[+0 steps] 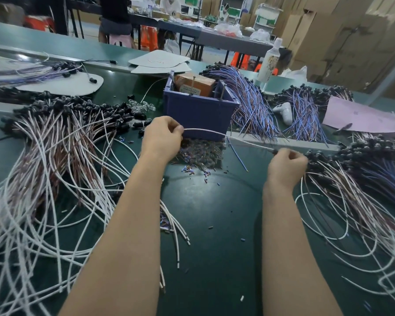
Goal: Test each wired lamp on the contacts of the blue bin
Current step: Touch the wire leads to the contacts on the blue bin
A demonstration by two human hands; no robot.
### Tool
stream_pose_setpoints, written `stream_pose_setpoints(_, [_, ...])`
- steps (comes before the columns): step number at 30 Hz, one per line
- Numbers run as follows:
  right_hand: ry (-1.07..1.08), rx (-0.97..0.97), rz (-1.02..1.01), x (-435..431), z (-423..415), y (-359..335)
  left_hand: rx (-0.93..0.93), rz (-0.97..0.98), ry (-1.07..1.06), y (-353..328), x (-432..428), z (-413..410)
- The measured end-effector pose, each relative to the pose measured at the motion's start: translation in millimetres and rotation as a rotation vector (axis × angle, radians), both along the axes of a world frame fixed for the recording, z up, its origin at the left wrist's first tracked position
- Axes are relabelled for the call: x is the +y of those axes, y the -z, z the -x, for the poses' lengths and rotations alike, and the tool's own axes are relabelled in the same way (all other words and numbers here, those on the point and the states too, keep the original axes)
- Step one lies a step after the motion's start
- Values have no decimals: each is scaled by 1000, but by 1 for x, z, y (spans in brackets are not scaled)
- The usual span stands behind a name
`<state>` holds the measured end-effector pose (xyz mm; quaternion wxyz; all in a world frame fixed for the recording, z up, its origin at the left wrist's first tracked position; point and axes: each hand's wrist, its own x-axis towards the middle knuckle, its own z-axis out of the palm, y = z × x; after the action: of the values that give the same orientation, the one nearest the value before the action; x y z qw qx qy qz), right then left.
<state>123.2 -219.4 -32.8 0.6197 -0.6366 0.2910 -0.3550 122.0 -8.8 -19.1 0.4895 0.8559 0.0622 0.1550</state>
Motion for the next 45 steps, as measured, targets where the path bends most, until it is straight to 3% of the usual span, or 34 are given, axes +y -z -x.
stream_pose_setpoints(2, [-14,139,357,6,5,1,-24,-67,50,-3,-4,2])
stream_pose_setpoints(4, [-101,85,637,18,11,-1,-40,-130,123,-6,-8,4])
stream_pose_setpoints(6, [-341,-23,738,32,15,-3,-54,-167,185,-9,-10,7])
stream_pose_setpoints(9, [-704,66,832,46,15,4,-95,-185,206,-11,-12,9])
stream_pose_setpoints(12, [-716,68,834,48,13,12,-172,-244,59,-9,-17,8])
stream_pose_setpoints(14, [-630,23,761,46,11,13,-282,-282,-211,-7,-18,7])
stream_pose_setpoints(16, [-559,-5,616,42,7,13,-423,-149,-416,-7,-15,8])
stream_pose_setpoints(19, [-512,-46,369,38,2,14,-519,74,-444,-3,-15,10])
stream_pose_setpoints(22, [-481,-35,212,36,-2,18,-434,129,-468,-1,-13,10])
stream_pose_setpoints(24, [-465,-19,104,35,-5,21,-193,34,-342,0,-10,5])
stream_pose_setpoints(27, [-460,-5,-61,35,-8,23,319,-315,131,-4,-12,6])
stream_pose_setpoints(30, [-458,-32,-149,35,-8,21,516,-527,428,-5,-23,15])
stream_pose_setpoints(35, [-498,-185,-236,34,-3,17,503,-676,515,-5,-31,19])
stream_pose_setpoints(39, [-479,-203,-220,32,-1,17,496,-634,512,-5,-30,17])
stream_pose_setpoints(43, [-414,-213,-309,29,-1,14,284,-376,387,-13,-23,12])
stream_pose_setpoints(45, [-418,-237,-393,28,-1,11,154,-90,320,-17,-24,11])
